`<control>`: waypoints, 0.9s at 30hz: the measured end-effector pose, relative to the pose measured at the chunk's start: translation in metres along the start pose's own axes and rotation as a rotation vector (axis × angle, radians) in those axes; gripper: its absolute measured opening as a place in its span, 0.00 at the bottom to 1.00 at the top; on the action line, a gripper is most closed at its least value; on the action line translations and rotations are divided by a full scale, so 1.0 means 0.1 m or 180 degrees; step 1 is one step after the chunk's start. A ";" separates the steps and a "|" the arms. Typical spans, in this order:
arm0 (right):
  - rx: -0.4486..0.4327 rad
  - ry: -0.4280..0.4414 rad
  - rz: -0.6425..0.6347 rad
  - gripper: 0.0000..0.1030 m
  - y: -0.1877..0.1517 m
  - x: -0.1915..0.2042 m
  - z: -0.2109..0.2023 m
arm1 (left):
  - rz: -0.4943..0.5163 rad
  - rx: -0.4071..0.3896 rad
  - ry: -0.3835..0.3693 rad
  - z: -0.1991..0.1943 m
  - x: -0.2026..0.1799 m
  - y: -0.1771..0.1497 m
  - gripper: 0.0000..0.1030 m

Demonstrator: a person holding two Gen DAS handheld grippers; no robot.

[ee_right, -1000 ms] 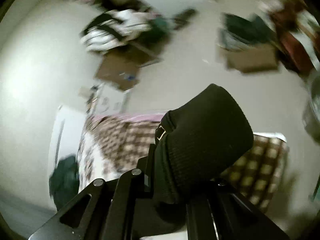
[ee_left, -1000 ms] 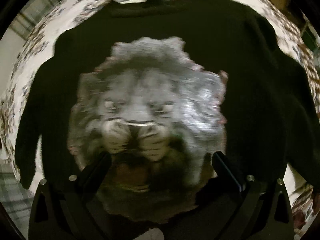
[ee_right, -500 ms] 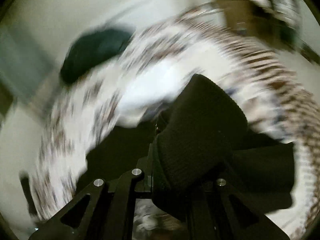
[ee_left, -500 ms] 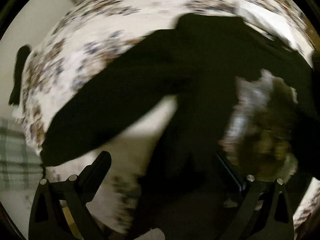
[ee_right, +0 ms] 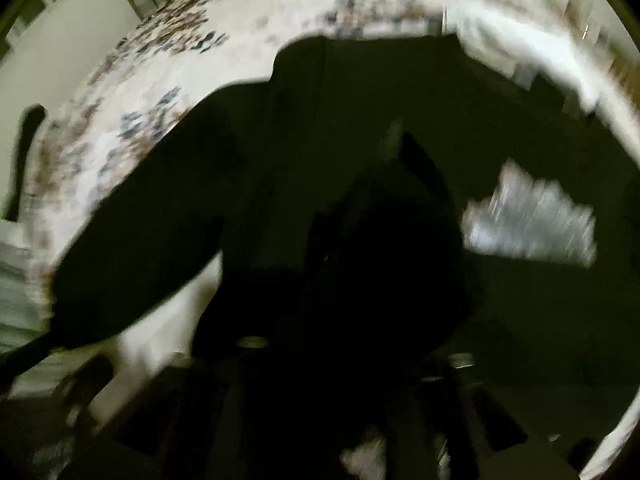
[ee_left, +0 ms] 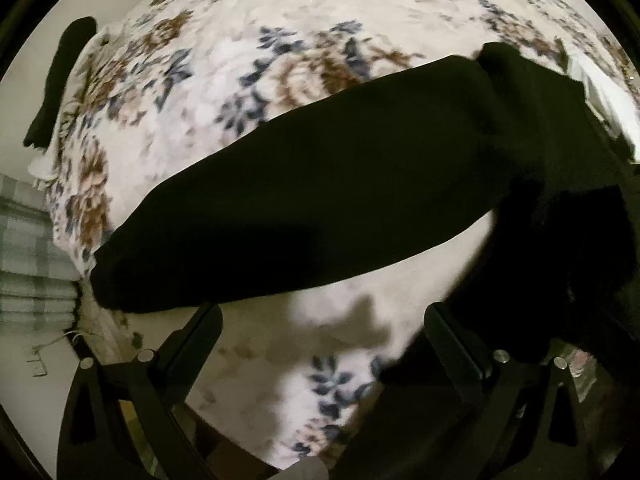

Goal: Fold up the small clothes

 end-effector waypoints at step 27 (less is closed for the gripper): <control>0.0097 -0.0015 0.1290 0.82 -1.17 -0.19 -0.21 | -0.1931 0.0194 -0.0260 0.42 1.79 -0.34 1.00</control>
Point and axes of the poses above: each gripper's, at about its wrist camera, not at the fingertips, and z roughly the way its jaws point, x to its left, y to its top, the point moved 5 cm from there along z, roughly the way its jaws point, and after that the axes turned 4 degrees about -z, right-handed, at the moved point
